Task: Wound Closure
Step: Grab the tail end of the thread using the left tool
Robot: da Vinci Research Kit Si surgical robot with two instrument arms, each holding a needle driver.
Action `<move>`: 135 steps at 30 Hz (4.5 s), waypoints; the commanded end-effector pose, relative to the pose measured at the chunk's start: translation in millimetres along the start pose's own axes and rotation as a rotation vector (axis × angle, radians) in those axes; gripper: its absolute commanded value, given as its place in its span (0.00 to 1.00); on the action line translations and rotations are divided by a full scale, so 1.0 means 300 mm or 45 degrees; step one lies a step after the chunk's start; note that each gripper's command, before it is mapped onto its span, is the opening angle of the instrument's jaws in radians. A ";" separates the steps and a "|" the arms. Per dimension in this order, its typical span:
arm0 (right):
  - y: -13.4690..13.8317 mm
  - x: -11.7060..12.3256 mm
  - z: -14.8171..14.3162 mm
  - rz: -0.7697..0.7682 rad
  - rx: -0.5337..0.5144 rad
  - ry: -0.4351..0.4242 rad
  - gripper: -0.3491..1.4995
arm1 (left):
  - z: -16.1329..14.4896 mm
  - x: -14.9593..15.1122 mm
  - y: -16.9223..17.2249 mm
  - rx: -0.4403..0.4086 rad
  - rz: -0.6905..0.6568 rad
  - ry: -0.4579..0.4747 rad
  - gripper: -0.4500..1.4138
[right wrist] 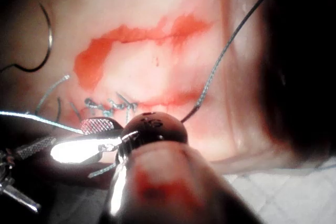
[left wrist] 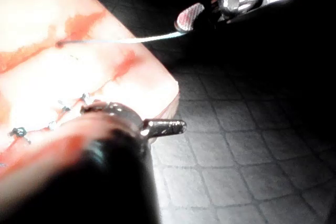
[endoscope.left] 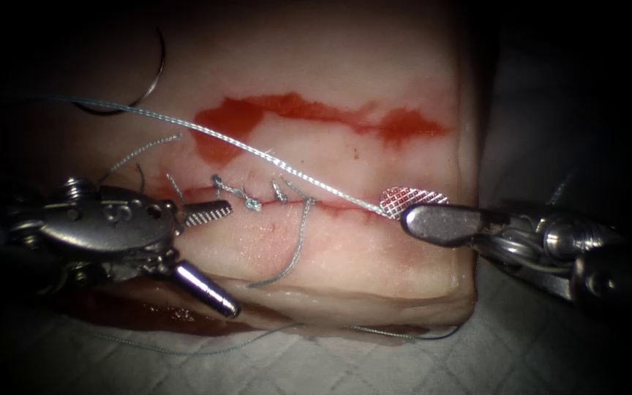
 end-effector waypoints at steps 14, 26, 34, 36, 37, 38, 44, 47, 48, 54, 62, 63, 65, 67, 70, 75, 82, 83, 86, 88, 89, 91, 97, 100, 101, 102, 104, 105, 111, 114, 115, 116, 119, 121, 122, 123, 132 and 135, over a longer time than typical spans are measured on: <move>-0.0012 -0.0027 0.0090 0.762 -0.010 -0.071 0.99 | 0.005 -0.006 0.000 0.142 -0.254 -0.236 0.72; -0.0016 -0.0013 0.0114 0.885 -0.041 -0.095 0.99 | 0.006 -0.013 0.000 0.348 -0.356 -0.504 0.61; -0.0015 0.0006 0.0136 0.878 -0.048 -0.079 0.99 | 0.009 -0.014 0.007 0.345 -0.486 -0.611 0.10; -0.0014 0.0009 0.0139 0.878 -0.049 -0.076 0.99 | 0.009 -0.014 0.009 0.343 -0.545 -0.620 0.00; -0.0013 0.0010 0.0139 0.878 -0.049 -0.076 0.99 | 0.009 -0.013 0.009 0.343 -0.558 -0.621 0.00; -0.0011 0.0008 0.0138 0.879 -0.049 -0.076 0.99 | 0.009 -0.012 0.010 0.347 -0.601 -0.621 0.00; -0.0008 -0.0008 0.0129 0.877 -0.058 -0.079 0.99 | 0.008 -0.011 0.011 0.329 -0.614 -0.614 0.00; 0.0005 -0.0025 0.0119 0.842 -0.057 -0.082 0.95 | 0.008 -0.011 0.013 0.313 -0.623 -0.598 0.00; 0.0015 -0.0034 0.0115 0.834 -0.061 -0.086 0.94 | 0.008 -0.011 0.014 0.277 -0.598 -0.598 0.00; 0.0079 -0.0038 0.0110 0.771 -0.131 -0.063 0.94 | 0.009 -0.009 0.021 0.208 -0.563 -0.611 0.00; 0.0159 -0.0059 0.0091 0.493 -0.172 -0.044 0.96 | 0.016 0.004 0.014 0.174 -0.691 -0.478 0.00; 0.0158 -0.0061 0.0089 0.486 -0.185 -0.051 0.97 | 0.017 0.007 0.013 0.156 -0.721 -0.428 0.00; 0.0152 -0.0064 0.0088 0.485 -0.208 -0.064 0.98 | 0.020 0.012 0.009 0.107 -0.770 -0.322 0.00; 0.0145 -0.0064 0.0087 0.482 -0.208 -0.064 0.98 | 0.021 0.015 0.006 0.087 -0.793 -0.260 0.00; 0.0128 -0.0059 0.0086 0.473 -0.210 -0.063 0.98 | 0.019 0.018 0.000 0.140 -0.862 -0.093 0.00; 0.0114 -0.0048 0.0099 0.464 -0.210 -0.068 0.98 | 0.010 0.026 -0.002 -0.004 -0.833 0.271 0.57; 0.0115 -0.0032 0.0115 0.460 -0.210 -0.071 0.99 | -0.010 0.034 -0.001 -0.272 -0.631 0.558 0.74; 0.0115 -0.0031 0.0117 0.460 -0.210 -0.072 0.99 | -0.014 0.034 -0.001 -0.301 -0.615 0.600 0.79; 0.0111 -0.0024 0.0125 0.456 -0.210 -0.074 0.99 | -0.030 0.032 0.003 -0.346 -0.558 0.535 0.80; 0.0110 -0.0019 0.0129 0.455 -0.210 -0.074 0.99 | -0.038 0.037 0.004 -0.435 -0.670 0.561 0.68; 0.0110 -0.0018 0.0130 0.454 -0.210 -0.075 0.99 | -0.040 0.040 0.004 -0.482 -0.655 0.616 0.68; 0.0110 -0.0016 0.0133 0.454 -0.210 -0.075 0.99 | -0.042 0.047 0.005 -0.618 -0.637 0.780 0.65; 0.0106 -0.0007 0.0142 0.449 -0.214 -0.070 0.99 | -0.039 0.055 -0.004 -0.262 -0.844 0.955 0.53; 0.0102 -0.0002 0.0144 0.446 -0.215 -0.071 0.99 | -0.035 0.038 -0.010 0.318 -0.883 0.652 0.56; 0.0101 -0.0002 0.0144 0.445 -0.215 -0.070 0.99 | -0.034 0.034 -0.010 0.413 -0.918 0.579 0.55; 0.0101 -0.0001 0.0144 0.445 -0.215 -0.070 0.99 | -0.032 0.024 -0.011 0.606 -0.947 0.386 0.57; 0.0100 -0.0002 0.0143 0.445 -0.215 -0.070 0.99 | -0.027 0.014 -0.011 0.753 -1.052 0.179 0.59; 0.0100 -0.0002 0.0144 0.445 -0.215 -0.070 0.99 | -0.023 0.009 -0.010 0.755 -1.046 0.048 0.61; 0.0100 -0.0001 0.0146 0.445 -0.214 -0.071 0.99 | -0.010 0.002 -0.002 0.245 -0.249 -0.582 0.74; 0.0100 -0.0001 0.0146 0.444 -0.215 -0.071 0.99 | -0.009 0.007 0.002 0.067 0.074 -0.467 0.70; 0.0099 0.0000 0.0146 0.444 -0.215 -0.071 0.99 | -0.008 0.008 0.003 0.051 0.138 -0.373 0.68; 0.0098 0.0001 0.0147 0.443 -0.215 -0.071 0.99 | -0.007 0.009 0.004 0.053 0.235 -0.297 0.67; 0.0094 0.0005 0.0150 0.440 -0.217 -0.068 0.99 | -0.003 0.012 0.004 0.054 0.407 -0.123 0.66; 0.0092 0.0007 0.0151 0.439 -0.217 -0.068 0.99 | -0.001 0.015 0.004 0.065 0.542 -0.114 0.61; 0.0092 0.0008 0.0152 0.438 -0.217 -0.068 0.99 | 0.000 0.016 0.004 0.058 0.631 -0.113 0.59; 0.0091 0.0008 0.0152 0.438 -0.217 -0.069 0.99 | 0.001 0.017 0.004 0.053 0.689 -0.120 0.56; 0.0086 0.0016 0.0162 0.433 -0.221 -0.064 0.99 | 0.015 0.020 0.011 -0.122 0.925 -0.136 0.34; 0.0087 0.0016 0.0162 0.433 -0.221 -0.064 0.99 | 0.016 0.020 0.013 -0.128 0.927 -0.135 0.26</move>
